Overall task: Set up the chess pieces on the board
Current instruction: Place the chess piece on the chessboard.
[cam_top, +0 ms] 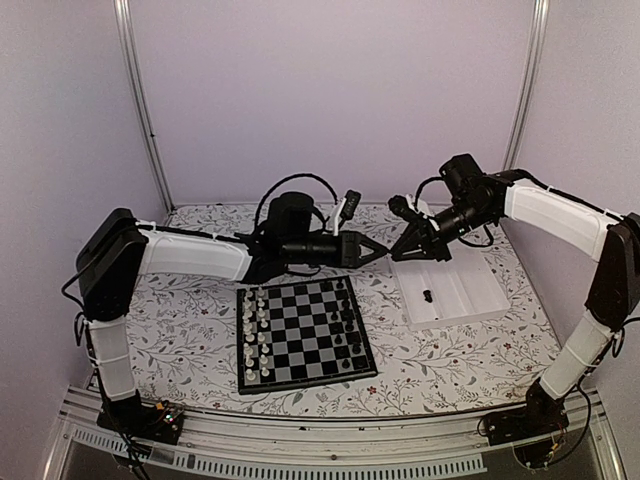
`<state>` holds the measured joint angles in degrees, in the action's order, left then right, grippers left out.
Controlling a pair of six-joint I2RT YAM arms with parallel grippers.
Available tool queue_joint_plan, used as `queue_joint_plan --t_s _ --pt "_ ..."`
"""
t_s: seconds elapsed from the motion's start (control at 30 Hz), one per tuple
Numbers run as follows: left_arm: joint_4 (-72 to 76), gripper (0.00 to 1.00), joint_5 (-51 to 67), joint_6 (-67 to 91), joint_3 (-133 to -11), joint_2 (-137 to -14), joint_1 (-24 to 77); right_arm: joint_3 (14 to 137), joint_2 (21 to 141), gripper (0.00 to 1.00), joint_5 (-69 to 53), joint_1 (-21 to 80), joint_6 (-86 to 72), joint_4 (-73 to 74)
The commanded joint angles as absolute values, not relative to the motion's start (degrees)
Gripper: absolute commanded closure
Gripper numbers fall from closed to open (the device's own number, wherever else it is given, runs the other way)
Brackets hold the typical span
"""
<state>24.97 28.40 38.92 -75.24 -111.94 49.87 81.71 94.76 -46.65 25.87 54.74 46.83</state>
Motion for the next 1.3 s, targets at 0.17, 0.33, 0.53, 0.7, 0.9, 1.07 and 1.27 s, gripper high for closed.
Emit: queue_joint_plan --t_s 0.17,0.33,0.53,0.7,0.9,1.07,1.27 --pt "29.0 0.78 32.2 40.6 -77.2 -114.2 49.9 81.4 93.7 0.90 -48.5 26.4 54.0 46.4" --pt "29.4 0.80 33.2 40.9 -77.6 -114.7 50.1 81.2 94.0 0.90 -48.5 26.7 54.0 46.4" --pt "29.7 0.86 34.2 40.8 -78.1 -115.1 50.1 81.3 94.5 0.90 -48.3 27.1 53.7 46.1" --pt "29.9 0.90 34.9 40.7 -78.5 -115.4 50.2 81.2 95.0 0.90 -47.8 27.4 53.6 46.1" --pt "29.8 0.94 35.5 40.0 -77.9 -115.0 50.2 81.1 95.7 0.85 -45.8 27.3 51.9 44.6" --pt "21.1 0.96 31.4 33.5 -76.8 -110.9 49.6 80.3 93.9 0.52 -46.3 26.5 50.0 44.1" --pt "2.2 0.96 15.4 18.7 -74.7 -102.8 49.9 78.0 88.1 0.47 -50.2 19.4 50.0 44.9"
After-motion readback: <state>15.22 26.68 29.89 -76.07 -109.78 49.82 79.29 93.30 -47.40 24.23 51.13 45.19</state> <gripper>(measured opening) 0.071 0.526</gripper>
